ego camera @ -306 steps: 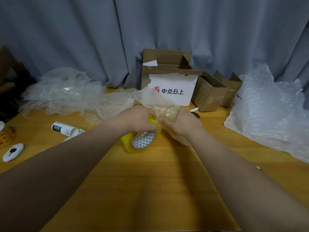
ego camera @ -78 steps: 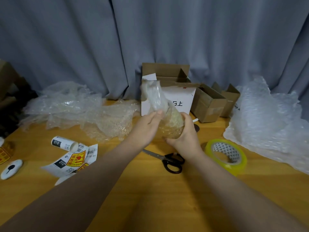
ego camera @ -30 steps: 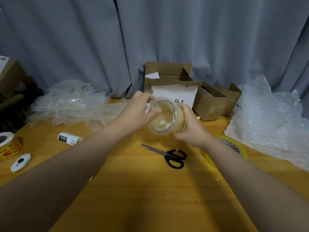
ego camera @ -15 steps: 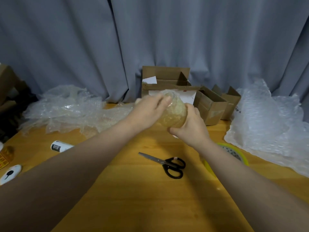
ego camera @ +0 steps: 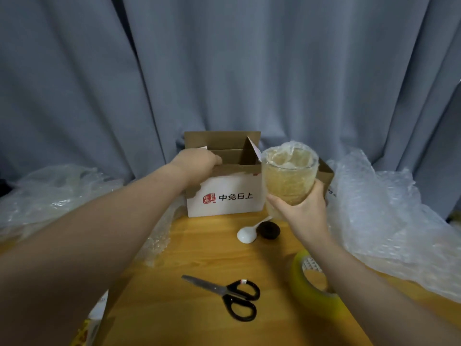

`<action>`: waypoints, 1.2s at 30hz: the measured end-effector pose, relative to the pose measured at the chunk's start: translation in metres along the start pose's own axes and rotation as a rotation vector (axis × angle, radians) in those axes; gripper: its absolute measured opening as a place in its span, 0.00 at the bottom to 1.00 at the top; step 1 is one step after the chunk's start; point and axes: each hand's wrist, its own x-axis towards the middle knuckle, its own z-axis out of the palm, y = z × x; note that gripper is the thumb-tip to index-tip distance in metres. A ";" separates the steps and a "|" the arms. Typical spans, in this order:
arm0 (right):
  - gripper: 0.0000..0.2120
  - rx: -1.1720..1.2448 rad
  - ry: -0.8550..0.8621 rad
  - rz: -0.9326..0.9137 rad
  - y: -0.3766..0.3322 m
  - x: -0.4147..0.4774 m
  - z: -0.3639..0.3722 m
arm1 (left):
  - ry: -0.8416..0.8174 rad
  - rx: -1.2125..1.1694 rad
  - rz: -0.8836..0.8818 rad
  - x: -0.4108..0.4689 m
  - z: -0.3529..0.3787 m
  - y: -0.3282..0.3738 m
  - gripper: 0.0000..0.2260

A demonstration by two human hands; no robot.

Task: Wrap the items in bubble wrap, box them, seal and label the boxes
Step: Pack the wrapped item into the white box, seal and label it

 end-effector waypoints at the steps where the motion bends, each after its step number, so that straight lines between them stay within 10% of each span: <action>1: 0.44 0.012 0.018 -0.004 -0.002 0.001 -0.003 | 0.035 0.002 0.027 -0.006 -0.003 0.001 0.10; 10: 0.32 0.250 0.044 -0.090 -0.059 -0.001 -0.014 | 0.061 -0.117 0.111 -0.057 -0.012 0.018 0.12; 17: 0.43 0.395 -0.253 -0.060 -0.092 0.020 0.034 | -0.173 -0.612 -0.083 -0.058 -0.020 0.020 0.23; 20: 0.43 0.426 -0.393 -0.001 -0.094 0.039 0.062 | -0.325 -0.425 -0.132 -0.050 -0.008 0.016 0.22; 23: 0.41 0.329 -0.531 0.015 -0.086 0.054 0.076 | -0.477 -0.160 -0.081 -0.050 0.008 0.022 0.28; 29: 0.41 -0.025 -0.637 -0.217 -0.056 0.078 0.053 | -0.032 0.386 -0.100 -0.074 -0.001 0.023 0.32; 36: 0.40 -0.699 -0.520 -0.303 -0.032 0.091 0.038 | -0.207 0.342 -0.208 -0.093 0.015 0.011 0.36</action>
